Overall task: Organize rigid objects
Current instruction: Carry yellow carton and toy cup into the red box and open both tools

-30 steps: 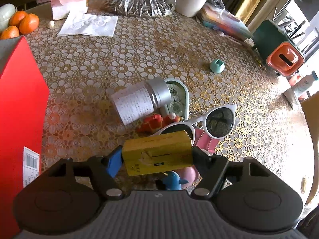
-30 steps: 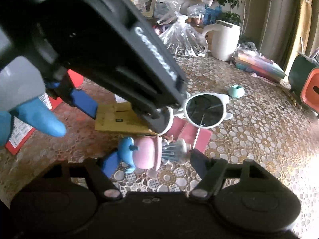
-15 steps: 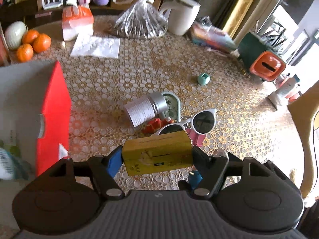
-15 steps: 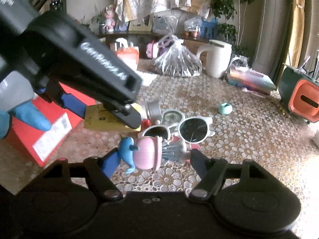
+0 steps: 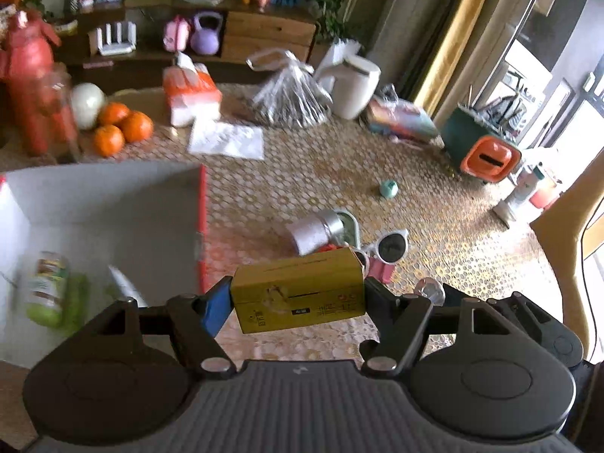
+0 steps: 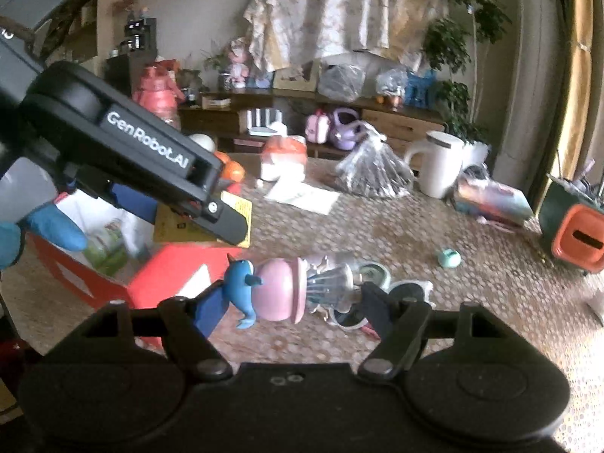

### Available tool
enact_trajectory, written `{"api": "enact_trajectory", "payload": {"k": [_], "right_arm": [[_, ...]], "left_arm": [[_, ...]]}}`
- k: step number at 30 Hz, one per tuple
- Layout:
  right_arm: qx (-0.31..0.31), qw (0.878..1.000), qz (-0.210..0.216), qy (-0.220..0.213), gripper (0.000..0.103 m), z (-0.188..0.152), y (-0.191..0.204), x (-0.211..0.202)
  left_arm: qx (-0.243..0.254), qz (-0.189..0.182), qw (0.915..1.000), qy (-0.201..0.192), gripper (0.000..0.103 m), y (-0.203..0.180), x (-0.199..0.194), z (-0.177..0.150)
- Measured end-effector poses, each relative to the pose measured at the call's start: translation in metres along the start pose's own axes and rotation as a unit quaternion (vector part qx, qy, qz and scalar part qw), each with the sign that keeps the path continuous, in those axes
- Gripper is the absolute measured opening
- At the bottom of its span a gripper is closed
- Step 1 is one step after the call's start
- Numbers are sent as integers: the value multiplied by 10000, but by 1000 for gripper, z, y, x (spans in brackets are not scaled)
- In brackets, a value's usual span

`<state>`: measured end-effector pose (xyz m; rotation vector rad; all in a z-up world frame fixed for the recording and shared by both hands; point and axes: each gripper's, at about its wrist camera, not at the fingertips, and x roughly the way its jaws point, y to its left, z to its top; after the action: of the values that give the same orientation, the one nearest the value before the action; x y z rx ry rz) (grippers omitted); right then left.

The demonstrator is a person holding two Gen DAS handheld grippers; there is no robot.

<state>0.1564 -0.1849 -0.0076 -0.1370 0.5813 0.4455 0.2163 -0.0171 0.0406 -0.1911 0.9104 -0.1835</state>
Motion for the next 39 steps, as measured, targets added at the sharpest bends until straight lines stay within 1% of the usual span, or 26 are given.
{"api": "enact_trajectory", "payload": {"k": [4,8,13,19,29,34,37,39], "right_arm": [[-35,9998,181,-15,75,11,20,-3],[-193,9992,363,-1,75,21,46,-2],[-412,9975,577,42,75,30,79,5],[-585,9949,785,226,75,38,112,26],[-631,9894,1160,602,75,48,155,64],[-636,9871,1231,801,75,51,170,86],[-651,9862,1202,933,75,50,174,101],[-671,9857,1176,1006,75,49,175,111]], "left_arm": [[-72,124,9997,-196,73,24,-25,-2],[-234,305,9988,-298,73,55,-42,-5],[-390,556,9972,-326,73,93,-55,-11],[-618,854,9939,-333,73,139,-65,-17],[-918,1325,9867,-230,73,205,-61,-23],[-980,1547,9830,-115,73,232,-50,-25],[-984,1591,9823,-49,73,243,-39,-23],[-829,1539,9845,-127,73,243,-37,-20]]}}
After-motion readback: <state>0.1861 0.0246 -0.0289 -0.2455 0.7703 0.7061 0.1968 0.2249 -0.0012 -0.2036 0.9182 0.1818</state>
